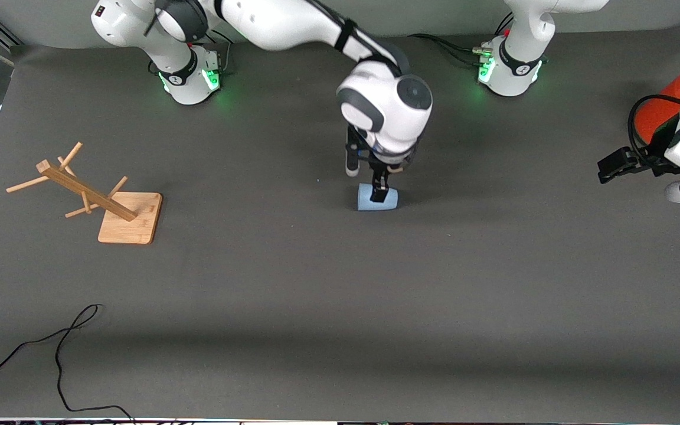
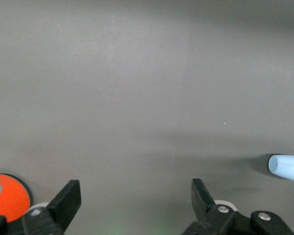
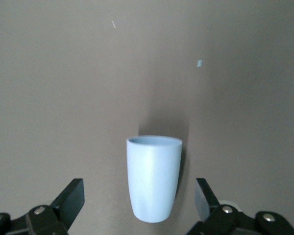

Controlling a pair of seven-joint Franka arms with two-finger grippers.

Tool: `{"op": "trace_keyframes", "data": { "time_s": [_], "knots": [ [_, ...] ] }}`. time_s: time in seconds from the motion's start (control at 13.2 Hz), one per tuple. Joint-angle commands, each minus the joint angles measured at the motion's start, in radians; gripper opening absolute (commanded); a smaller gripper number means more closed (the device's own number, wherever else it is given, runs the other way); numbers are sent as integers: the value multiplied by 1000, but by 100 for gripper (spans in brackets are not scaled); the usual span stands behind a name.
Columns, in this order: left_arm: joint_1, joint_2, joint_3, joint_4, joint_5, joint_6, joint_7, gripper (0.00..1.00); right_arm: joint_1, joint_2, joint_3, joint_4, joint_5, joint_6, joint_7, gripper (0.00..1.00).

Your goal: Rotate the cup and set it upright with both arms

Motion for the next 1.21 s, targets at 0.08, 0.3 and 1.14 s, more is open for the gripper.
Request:
{"op": "trace_keyframes", "data": {
  "time_s": [0.08, 0.3, 1.14],
  "knots": [
    [0, 5, -1, 17, 10, -7, 6, 100, -113, -216, -7, -48, 22, -210, -364, 100],
    [0, 7, -1, 17, 10, -5, 6, 100, -284, -363, -10, -85, 25, -354, -798, 100],
    [0, 15, -1, 34, 10, -7, 4, 100, -822, -759, -1, -467, 79, -98, -1967, 100]
  ]
}}
